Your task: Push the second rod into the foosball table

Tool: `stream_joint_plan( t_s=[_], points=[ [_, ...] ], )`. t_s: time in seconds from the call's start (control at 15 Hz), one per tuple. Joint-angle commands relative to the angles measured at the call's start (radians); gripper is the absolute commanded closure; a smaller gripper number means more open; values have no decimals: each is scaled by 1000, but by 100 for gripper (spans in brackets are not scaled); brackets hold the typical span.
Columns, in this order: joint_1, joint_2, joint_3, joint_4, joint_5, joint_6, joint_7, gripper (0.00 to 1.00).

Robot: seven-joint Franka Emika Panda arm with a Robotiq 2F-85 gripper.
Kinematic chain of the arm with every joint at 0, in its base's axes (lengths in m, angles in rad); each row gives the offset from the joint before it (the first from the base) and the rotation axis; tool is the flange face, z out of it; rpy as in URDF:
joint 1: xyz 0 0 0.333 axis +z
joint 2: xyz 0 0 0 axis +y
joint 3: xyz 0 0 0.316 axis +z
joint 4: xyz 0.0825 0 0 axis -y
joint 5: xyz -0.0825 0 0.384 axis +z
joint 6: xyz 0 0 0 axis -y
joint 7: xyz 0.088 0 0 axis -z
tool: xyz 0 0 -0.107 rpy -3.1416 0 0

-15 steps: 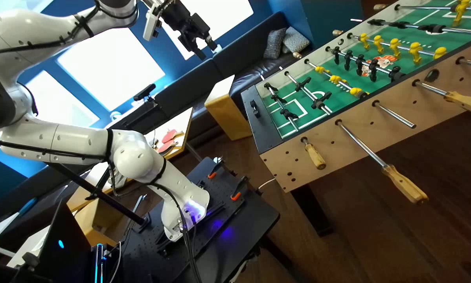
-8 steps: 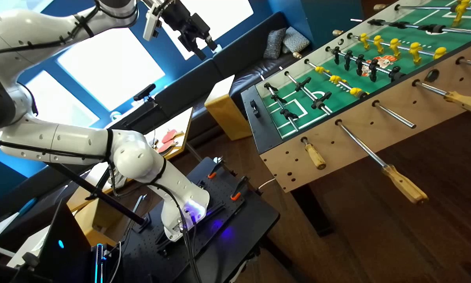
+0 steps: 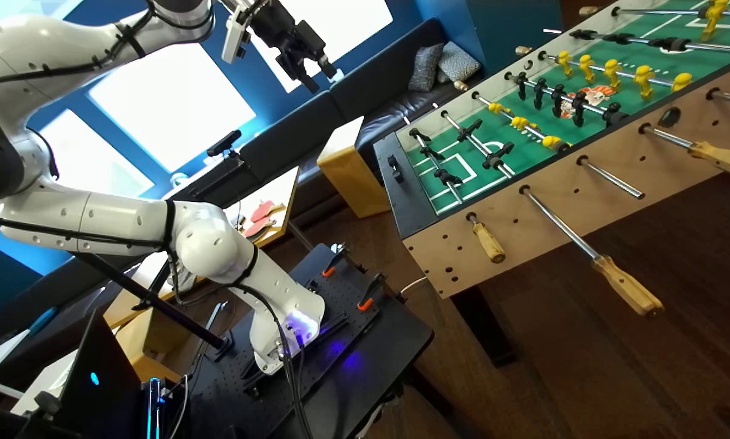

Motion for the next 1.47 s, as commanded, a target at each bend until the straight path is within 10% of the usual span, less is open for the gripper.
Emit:
stream_joint_plan(
  t_s=[0.0,0.67,1.4],
  points=[
    [-54,99,-62,51,-30,22,49,0],
    [-161,250,-211,116,-22,32,98,0],
    [-249,510,-239,181,-9,287,453,0]
  ],
)
